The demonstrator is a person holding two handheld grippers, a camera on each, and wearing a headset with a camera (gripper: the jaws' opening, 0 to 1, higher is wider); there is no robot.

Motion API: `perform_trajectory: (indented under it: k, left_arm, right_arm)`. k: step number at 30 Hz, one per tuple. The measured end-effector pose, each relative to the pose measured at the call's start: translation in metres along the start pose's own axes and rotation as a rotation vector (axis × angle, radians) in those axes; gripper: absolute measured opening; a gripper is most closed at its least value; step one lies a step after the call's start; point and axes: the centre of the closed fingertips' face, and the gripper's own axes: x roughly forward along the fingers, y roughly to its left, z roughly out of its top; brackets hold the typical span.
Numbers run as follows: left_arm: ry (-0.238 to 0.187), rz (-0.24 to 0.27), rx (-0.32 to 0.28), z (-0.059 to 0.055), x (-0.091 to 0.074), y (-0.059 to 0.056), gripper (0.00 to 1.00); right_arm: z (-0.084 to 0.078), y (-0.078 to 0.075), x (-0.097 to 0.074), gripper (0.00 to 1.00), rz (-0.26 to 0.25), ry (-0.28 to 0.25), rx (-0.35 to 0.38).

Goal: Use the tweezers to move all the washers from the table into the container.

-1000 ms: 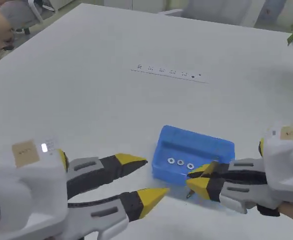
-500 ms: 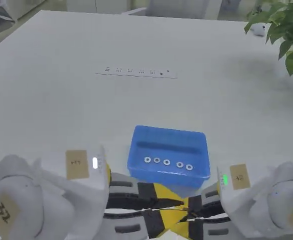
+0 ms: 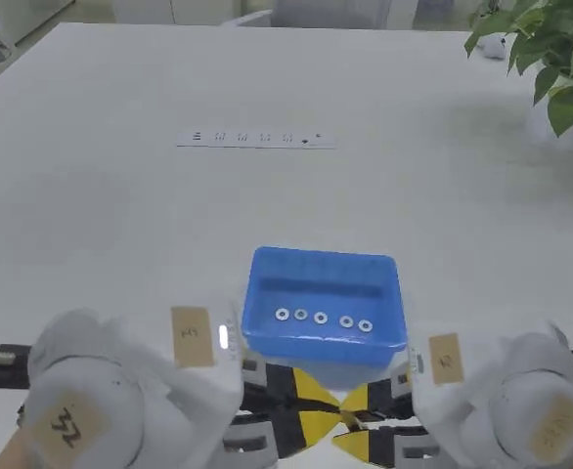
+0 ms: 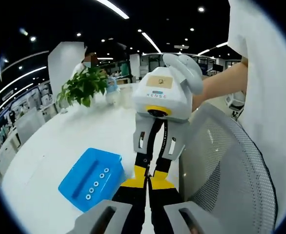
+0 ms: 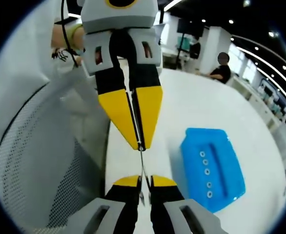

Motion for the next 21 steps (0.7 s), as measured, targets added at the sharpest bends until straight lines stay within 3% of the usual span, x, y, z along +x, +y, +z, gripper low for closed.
perform_trajectory:
  k: [6, 8, 9, 12, 14, 21]
  left_arm:
    - [0.071, -0.032, 0.012, -0.02, 0.004, 0.003, 0.0]
    - [0.085, -0.032, -0.013, -0.024, 0.001, 0.007, 0.0]
    - [0.092, -0.028, -0.012, -0.027, 0.0, 0.008, 0.0]
    - [0.14, -0.048, -0.025, -0.04, -0.005, 0.009, 0.0]
    - [0.158, -0.058, -0.041, -0.047, -0.007, 0.011, 0.0]
    - [0.257, -0.088, -0.067, -0.081, -0.001, 0.013, 0.0]
  right_arm:
    - [-0.007, 0.004, 0.013, 0.04, 0.011, -0.014, 0.031]
    - [-0.007, 0.003, 0.014, 0.05, 0.005, -0.024, 0.033]
    - [-0.007, 0.003, 0.013, 0.07, 0.006, -0.034, 0.069]
    - [-0.004, 0.0, 0.002, 0.18, -0.033, -0.117, 0.164]
    - [-0.008, -0.003, -0.006, 0.2, -0.056, -0.143, 0.208]
    - [-0.036, -0.012, -0.041, 0.25, -0.158, -0.172, 0.377]
